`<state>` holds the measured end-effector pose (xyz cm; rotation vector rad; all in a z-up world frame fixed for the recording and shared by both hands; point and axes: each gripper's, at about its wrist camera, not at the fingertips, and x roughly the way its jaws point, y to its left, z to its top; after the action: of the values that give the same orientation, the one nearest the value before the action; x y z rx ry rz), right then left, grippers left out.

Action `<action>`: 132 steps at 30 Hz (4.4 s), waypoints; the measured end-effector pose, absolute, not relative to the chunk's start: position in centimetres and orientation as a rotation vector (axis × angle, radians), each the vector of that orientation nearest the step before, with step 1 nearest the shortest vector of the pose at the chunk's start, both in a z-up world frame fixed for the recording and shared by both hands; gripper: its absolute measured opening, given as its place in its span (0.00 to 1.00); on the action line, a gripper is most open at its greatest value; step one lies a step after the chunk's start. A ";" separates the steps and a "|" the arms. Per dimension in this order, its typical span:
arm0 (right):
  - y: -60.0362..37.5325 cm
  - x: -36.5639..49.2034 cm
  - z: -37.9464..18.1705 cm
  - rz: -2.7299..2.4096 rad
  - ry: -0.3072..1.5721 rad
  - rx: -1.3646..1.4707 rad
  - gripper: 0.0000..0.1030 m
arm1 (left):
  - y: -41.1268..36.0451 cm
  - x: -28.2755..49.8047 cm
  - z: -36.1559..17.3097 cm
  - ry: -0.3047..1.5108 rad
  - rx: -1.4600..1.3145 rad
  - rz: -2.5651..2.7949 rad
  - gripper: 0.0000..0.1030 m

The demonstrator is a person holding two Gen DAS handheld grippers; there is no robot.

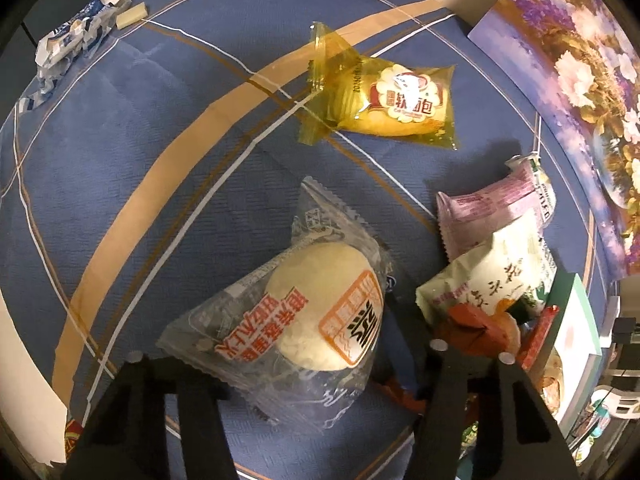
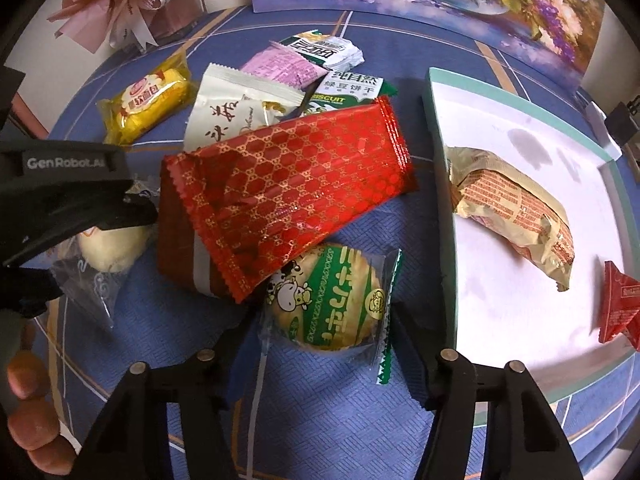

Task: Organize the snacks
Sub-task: 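Grasp the clear bun bag with the left gripper while the right grasps the green biscuit pack, then carry both packs into the white tray and open both grippers, then move both grippers back over the remaining snack pile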

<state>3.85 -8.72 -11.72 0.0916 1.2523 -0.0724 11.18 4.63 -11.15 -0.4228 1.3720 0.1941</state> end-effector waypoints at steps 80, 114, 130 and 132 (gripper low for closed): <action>-38.4 1.5 -5.3 -0.496 0.980 0.541 0.68 | -21.1 12.1 -4.9 1.251 -0.125 -0.386 0.45; -34.4 -1.2 -4.3 -0.481 0.987 0.459 1.00 | -11.5 9.6 -2.1 1.135 -0.089 -0.123 0.85; -28.7 -1.4 -2.9 -0.422 0.998 0.358 1.00 | -5.1 8.3 -1.0 1.143 -0.050 0.040 0.85; -27.5 -1.4 -2.6 -0.401 0.996 0.330 1.00 | -4.0 8.2 -0.9 1.147 -0.074 0.050 0.85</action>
<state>-1.44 -27.47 -2.65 0.3300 0.9957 -0.4014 8.20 -3.95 -0.88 -0.0738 1.1466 0.0499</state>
